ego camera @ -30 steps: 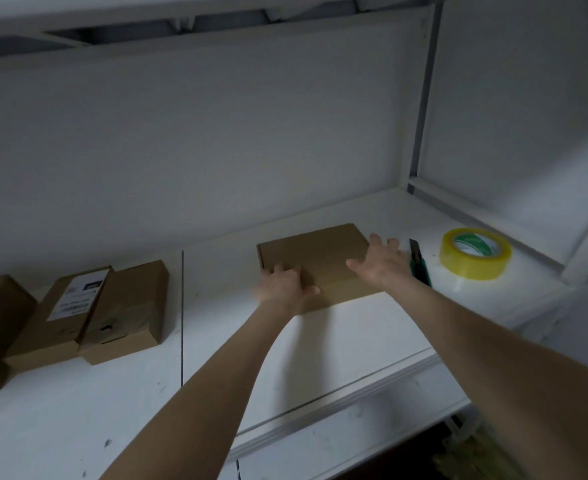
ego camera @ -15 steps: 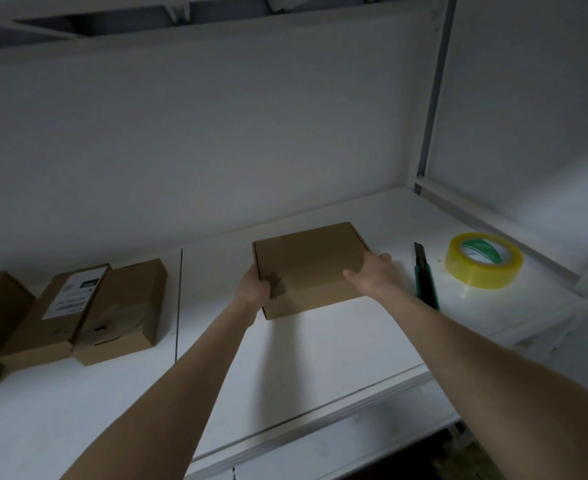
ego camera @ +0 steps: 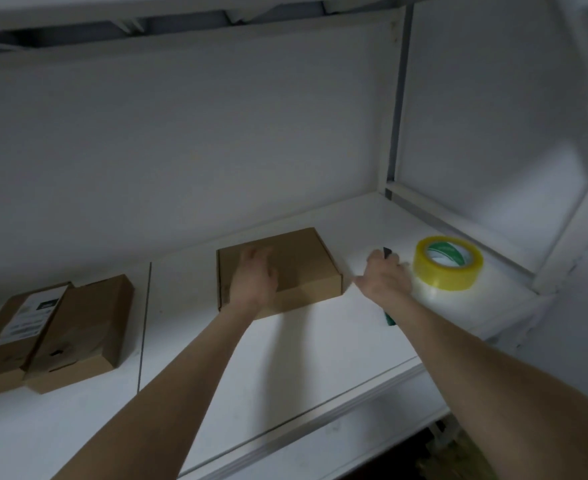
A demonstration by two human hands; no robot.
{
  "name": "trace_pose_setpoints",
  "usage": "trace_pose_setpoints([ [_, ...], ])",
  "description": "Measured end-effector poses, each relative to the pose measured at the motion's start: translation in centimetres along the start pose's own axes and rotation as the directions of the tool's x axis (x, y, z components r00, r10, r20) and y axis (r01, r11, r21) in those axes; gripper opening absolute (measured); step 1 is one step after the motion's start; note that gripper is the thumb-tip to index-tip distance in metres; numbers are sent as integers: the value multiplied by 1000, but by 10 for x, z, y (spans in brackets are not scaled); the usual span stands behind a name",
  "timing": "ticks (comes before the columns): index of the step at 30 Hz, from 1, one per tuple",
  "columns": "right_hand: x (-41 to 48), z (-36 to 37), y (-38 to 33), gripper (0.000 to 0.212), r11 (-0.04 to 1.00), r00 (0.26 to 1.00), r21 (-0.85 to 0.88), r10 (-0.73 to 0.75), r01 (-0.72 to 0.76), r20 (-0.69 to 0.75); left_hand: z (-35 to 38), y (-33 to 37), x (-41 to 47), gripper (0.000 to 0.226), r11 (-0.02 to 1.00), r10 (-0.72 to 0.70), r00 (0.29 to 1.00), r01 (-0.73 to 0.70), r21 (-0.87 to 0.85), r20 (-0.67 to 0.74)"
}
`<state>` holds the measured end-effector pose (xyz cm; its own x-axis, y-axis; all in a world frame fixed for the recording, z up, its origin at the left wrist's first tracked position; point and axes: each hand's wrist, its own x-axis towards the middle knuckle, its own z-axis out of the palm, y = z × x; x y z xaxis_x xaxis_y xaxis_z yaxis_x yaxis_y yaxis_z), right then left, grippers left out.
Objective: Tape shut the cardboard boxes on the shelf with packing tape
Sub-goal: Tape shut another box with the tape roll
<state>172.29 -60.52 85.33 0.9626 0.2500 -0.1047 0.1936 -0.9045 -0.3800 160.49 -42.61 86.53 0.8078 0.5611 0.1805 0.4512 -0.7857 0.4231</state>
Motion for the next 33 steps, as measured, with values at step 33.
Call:
trace_pose_setpoints([
  [33,84,-58,150,27,952,987,288,133,-102,-90,158,207,24,76,931,155,906,0,-365,394],
])
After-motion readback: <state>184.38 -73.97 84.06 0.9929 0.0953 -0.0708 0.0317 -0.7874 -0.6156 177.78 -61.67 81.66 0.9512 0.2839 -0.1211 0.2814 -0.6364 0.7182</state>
